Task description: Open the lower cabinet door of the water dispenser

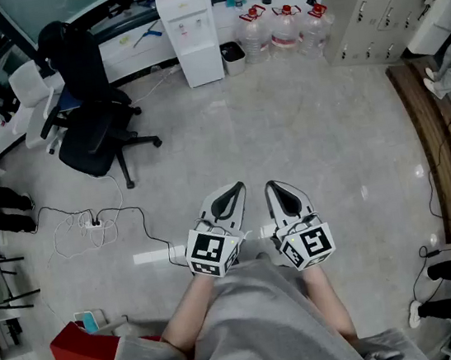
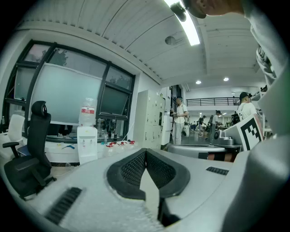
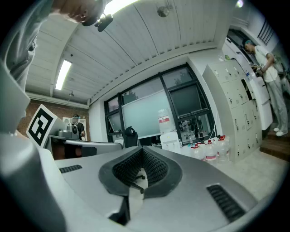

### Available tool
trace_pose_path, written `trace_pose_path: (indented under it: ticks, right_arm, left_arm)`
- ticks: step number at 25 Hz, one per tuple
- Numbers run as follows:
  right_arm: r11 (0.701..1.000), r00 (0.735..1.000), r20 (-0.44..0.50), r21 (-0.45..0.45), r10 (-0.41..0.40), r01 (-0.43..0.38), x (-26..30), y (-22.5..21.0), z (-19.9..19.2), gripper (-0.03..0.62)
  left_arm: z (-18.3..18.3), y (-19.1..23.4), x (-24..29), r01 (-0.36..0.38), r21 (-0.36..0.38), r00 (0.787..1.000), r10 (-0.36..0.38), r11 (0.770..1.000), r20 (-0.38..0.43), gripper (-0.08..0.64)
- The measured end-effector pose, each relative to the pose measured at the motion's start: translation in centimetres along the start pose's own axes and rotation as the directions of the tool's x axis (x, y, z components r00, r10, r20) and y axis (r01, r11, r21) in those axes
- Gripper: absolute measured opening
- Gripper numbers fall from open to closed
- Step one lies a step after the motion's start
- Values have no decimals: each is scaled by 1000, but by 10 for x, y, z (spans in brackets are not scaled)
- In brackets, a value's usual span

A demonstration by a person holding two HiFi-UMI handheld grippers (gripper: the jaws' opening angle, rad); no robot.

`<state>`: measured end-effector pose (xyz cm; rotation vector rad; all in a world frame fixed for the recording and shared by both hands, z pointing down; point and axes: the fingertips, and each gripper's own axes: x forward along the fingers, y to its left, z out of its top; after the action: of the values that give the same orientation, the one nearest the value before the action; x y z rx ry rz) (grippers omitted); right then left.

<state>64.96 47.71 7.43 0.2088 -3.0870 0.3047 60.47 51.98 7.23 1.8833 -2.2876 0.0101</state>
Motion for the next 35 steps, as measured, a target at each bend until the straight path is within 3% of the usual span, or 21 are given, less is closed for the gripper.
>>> trace_pose_path:
  ticks: [11,20,26,35]
  right_arm:
    - [1000,999,-42,2,-6,6,91,19,-1,9]
    - [998,995,-75,-10,-64,64,154,32,-6,11]
    - [996,995,-67,-40,-80,78,190,31,2,11]
    - [997,993,-96,-37,-72,69,241,-14,1,11]
  left_arm:
    - [12,88,17,34,-31,999,-34,999,-1,11]
    - [13,158,23,55,-87,998,-56,995,-12,10]
    - [23,190,36,70,-69,998,-70,995,8,11]
    - [24,223,91,63,-97,998,-65,993,-18,11]
